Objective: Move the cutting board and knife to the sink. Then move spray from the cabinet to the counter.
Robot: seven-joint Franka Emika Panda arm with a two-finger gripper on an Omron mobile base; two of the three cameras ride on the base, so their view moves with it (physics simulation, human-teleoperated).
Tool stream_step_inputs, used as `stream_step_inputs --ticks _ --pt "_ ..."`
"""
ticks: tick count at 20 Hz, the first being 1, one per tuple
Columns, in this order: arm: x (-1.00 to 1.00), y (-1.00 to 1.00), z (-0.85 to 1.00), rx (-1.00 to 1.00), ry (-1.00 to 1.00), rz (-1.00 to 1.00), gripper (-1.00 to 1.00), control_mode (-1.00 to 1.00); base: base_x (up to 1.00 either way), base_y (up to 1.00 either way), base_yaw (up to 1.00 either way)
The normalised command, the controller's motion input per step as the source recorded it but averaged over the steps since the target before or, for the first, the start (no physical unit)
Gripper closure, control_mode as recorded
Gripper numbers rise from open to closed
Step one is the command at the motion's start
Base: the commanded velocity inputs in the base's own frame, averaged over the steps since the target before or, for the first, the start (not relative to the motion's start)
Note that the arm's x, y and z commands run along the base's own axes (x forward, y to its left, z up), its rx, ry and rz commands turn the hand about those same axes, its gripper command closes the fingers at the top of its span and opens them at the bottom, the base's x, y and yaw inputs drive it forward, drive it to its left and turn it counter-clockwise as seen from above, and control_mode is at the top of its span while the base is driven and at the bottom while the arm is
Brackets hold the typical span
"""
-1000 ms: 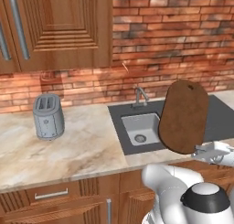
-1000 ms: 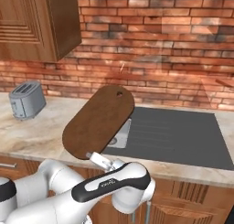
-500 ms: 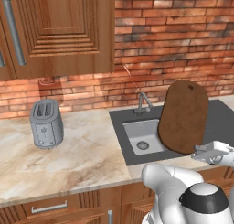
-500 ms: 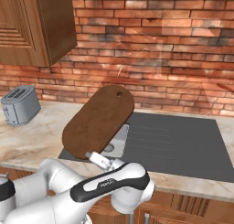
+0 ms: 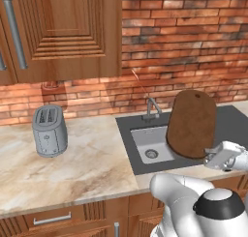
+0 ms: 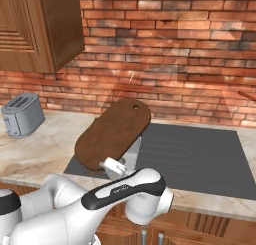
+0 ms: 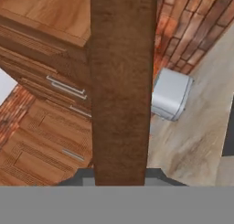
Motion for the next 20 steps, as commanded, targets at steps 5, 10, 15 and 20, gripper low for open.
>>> stream_step_inputs --ticks 5,10,15,20 --pt "0.33 0.06 0.00 -0.20 0.42 0.00 1.00 -1.00 0.00 0.00 0.00" --pt "0.43 0.17 -0.07 -0.18 0.37 0.04 1.00 -1.00 0.00 0.00 0.00" --pt "0.42 0.18 0.00 -0.05 0.23 0.03 1.00 -1.00 0.00 0.00 0.00" --pt "0.12 0.00 0.00 0.00 0.26 0.08 1.00 -1.00 0.00 0.00 0.00"
